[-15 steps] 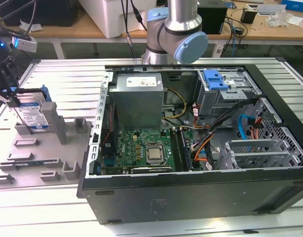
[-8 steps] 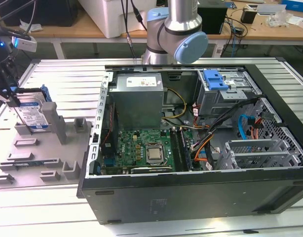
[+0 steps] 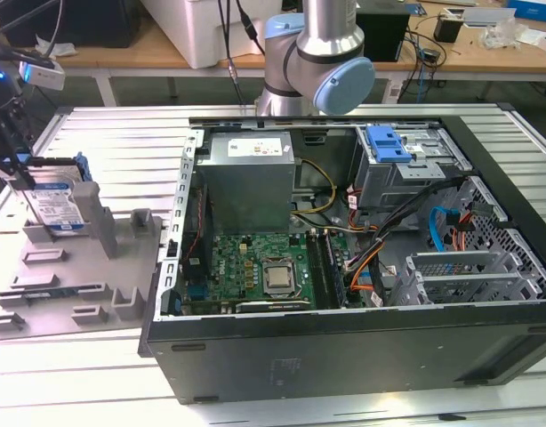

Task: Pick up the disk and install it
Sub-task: 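Pick up the disk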

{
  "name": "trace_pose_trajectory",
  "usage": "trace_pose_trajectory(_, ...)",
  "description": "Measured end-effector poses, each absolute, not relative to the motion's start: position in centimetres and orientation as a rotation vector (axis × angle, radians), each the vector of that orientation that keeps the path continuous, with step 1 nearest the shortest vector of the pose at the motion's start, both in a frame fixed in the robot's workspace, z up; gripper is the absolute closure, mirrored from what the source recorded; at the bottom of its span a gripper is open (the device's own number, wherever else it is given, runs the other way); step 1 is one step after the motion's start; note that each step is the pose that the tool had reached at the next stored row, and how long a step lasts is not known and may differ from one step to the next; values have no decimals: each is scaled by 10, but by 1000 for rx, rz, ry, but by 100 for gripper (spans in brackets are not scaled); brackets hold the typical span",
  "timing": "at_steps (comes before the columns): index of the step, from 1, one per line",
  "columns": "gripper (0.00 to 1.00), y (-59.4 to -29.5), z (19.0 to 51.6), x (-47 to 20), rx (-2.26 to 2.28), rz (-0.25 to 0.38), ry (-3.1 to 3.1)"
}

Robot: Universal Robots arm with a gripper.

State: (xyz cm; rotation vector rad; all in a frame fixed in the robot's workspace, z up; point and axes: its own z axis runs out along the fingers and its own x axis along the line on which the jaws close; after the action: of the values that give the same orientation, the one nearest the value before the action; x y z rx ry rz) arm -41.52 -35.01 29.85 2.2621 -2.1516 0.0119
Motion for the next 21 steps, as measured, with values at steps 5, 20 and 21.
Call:
trace_pose_trajectory(5,63,-350,299,-415,2262,12,-2152)
trace_pose_trajectory(20,63,-350,296,-415,2262,12,-2151)
trace_pose_trajectory(21,63,-350,295,-415,2262,12,-2151)
